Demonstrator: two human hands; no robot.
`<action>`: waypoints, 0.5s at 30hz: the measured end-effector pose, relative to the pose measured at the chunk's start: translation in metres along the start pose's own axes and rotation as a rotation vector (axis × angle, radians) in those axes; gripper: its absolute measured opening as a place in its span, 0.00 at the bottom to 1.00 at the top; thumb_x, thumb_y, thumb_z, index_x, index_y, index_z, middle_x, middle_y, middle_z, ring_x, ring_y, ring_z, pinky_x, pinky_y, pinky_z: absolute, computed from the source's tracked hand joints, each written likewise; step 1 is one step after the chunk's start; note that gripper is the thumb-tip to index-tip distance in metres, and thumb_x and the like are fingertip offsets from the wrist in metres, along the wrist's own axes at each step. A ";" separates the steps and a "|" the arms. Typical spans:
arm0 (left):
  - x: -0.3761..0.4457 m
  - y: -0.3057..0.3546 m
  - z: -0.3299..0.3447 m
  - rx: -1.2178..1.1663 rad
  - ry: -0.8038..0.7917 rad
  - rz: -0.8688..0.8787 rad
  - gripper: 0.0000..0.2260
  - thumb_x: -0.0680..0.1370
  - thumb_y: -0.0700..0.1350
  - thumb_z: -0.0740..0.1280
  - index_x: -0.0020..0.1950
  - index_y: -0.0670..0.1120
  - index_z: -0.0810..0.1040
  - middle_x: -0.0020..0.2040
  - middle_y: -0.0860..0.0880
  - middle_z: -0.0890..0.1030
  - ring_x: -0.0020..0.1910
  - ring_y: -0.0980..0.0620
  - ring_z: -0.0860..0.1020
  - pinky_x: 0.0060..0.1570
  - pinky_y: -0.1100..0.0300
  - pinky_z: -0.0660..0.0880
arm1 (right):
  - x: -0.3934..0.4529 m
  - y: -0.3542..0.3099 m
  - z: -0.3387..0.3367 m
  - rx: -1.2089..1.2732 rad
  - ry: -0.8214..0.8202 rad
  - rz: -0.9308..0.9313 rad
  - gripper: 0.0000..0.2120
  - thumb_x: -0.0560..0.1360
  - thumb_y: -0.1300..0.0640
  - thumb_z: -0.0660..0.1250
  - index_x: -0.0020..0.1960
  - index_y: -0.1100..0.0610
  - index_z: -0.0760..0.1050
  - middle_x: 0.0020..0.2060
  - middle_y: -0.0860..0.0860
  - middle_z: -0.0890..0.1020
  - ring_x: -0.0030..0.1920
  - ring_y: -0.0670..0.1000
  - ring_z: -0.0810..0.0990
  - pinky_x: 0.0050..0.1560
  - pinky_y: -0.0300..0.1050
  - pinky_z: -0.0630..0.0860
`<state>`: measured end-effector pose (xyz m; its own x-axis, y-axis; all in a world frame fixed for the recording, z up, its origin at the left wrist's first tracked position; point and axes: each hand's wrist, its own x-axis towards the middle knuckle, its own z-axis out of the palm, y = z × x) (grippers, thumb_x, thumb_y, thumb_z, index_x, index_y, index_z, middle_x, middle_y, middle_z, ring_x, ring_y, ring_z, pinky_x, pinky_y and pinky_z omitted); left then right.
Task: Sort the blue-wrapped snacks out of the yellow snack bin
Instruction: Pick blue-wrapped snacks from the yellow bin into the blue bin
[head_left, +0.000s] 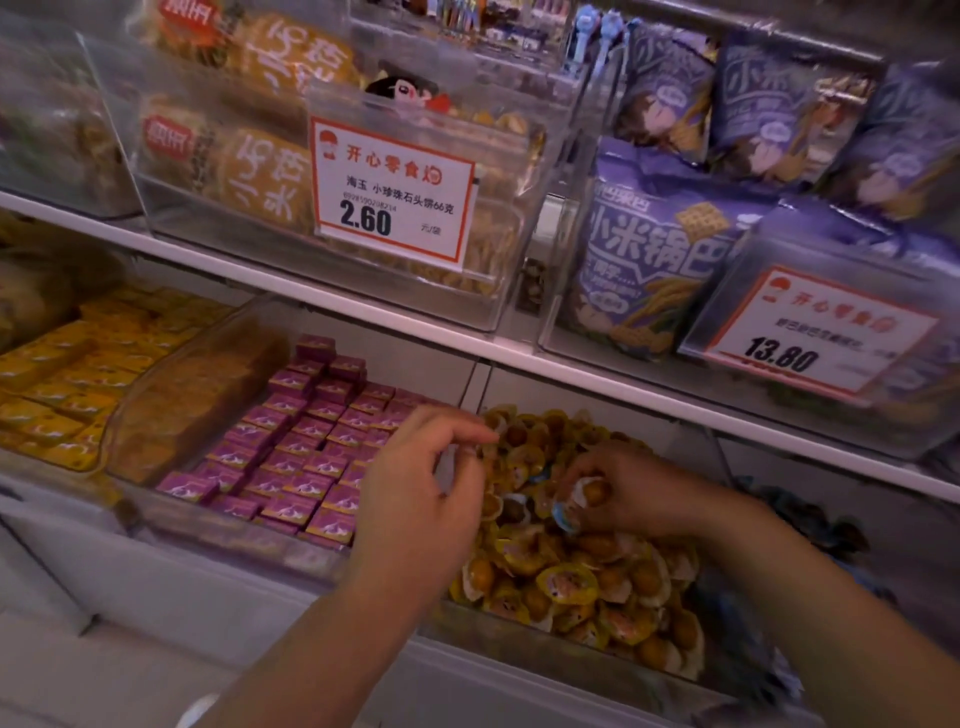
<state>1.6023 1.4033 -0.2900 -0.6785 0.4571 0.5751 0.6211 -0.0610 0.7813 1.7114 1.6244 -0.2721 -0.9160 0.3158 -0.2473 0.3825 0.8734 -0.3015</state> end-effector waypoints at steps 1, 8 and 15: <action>-0.002 0.002 0.003 0.055 0.000 0.096 0.09 0.74 0.39 0.64 0.46 0.49 0.82 0.48 0.57 0.80 0.50 0.59 0.78 0.49 0.61 0.75 | -0.003 0.002 -0.002 -0.018 -0.011 0.006 0.10 0.69 0.49 0.76 0.50 0.46 0.82 0.46 0.40 0.82 0.49 0.41 0.80 0.51 0.41 0.78; -0.044 0.011 0.046 0.092 -0.444 -0.003 0.12 0.75 0.49 0.60 0.56 0.56 0.77 0.53 0.60 0.74 0.49 0.60 0.77 0.50 0.61 0.75 | -0.029 0.009 0.006 -0.067 0.210 0.059 0.08 0.70 0.43 0.70 0.47 0.40 0.74 0.44 0.41 0.80 0.46 0.42 0.78 0.44 0.41 0.74; -0.049 0.002 0.051 0.669 -0.710 0.016 0.18 0.76 0.61 0.53 0.58 0.54 0.73 0.56 0.54 0.76 0.55 0.49 0.77 0.49 0.53 0.73 | 0.009 -0.019 0.020 -0.183 0.319 -0.090 0.06 0.74 0.48 0.64 0.47 0.45 0.67 0.45 0.48 0.79 0.47 0.52 0.78 0.39 0.46 0.69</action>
<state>1.6567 1.4261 -0.3286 -0.4103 0.9021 0.1333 0.8712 0.3445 0.3497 1.6984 1.6035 -0.2873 -0.9477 0.3088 0.0803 0.2969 0.9457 -0.1324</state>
